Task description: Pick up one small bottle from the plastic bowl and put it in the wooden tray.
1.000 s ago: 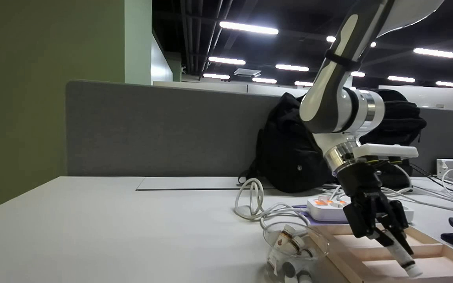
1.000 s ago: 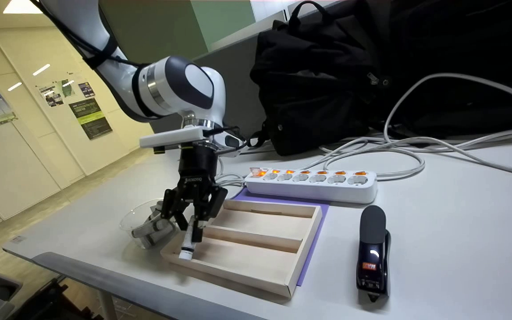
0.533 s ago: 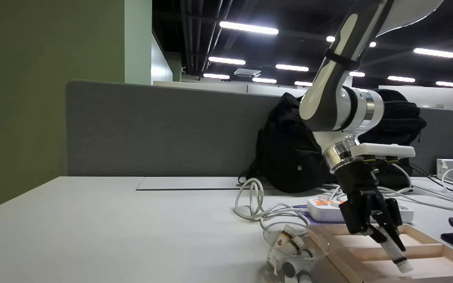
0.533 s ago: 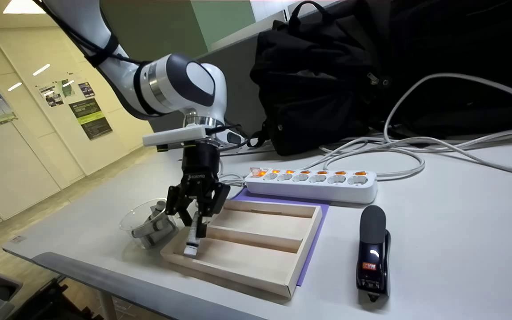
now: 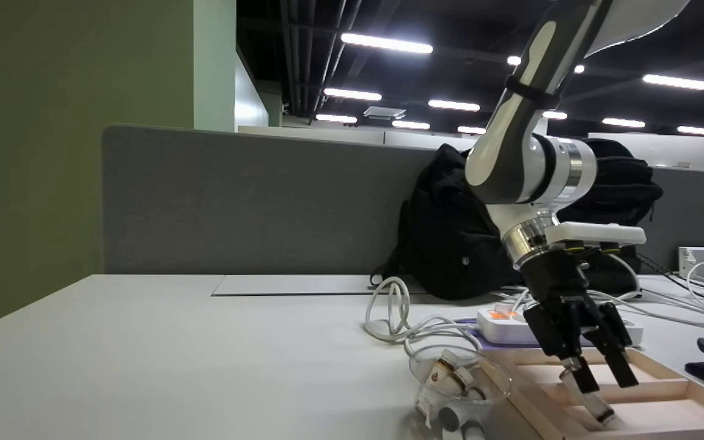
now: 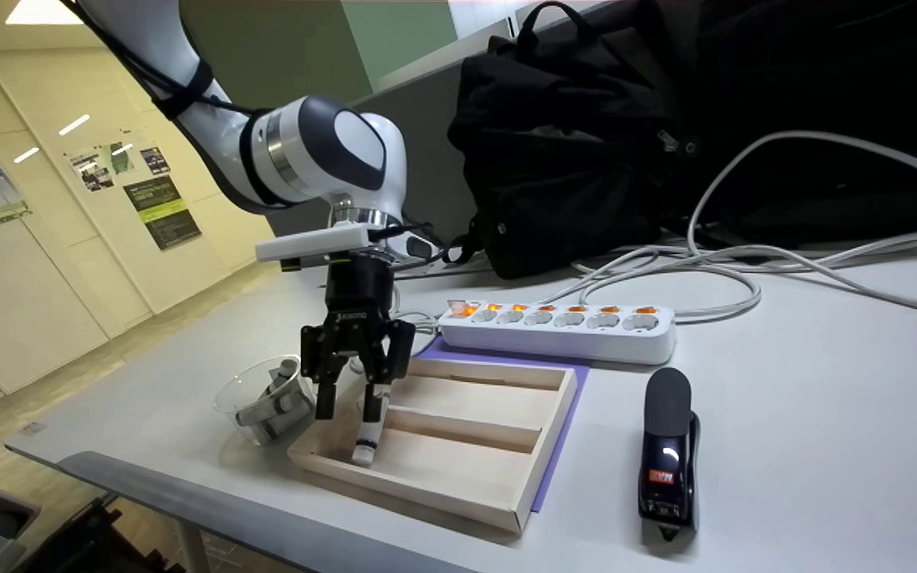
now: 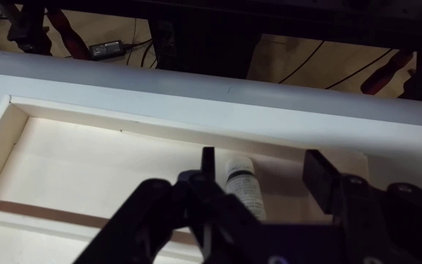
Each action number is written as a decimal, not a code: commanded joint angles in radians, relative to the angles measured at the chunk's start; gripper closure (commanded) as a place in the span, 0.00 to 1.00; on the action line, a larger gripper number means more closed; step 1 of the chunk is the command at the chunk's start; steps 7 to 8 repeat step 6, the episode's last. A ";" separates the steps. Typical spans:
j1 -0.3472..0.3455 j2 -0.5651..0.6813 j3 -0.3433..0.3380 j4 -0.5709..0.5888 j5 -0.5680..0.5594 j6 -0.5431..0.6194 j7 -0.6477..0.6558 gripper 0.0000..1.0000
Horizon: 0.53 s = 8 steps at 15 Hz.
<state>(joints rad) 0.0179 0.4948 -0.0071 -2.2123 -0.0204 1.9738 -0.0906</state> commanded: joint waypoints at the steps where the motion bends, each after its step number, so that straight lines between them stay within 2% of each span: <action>1: -0.012 -0.018 0.012 0.007 0.010 -0.010 0.005 0.03; 4: -0.006 -0.071 0.013 -0.019 0.004 0.055 0.016 0.00; 5: -0.008 -0.016 0.013 0.005 -0.003 0.031 0.003 0.01; 8: -0.008 -0.027 0.014 0.005 -0.003 0.042 0.003 0.00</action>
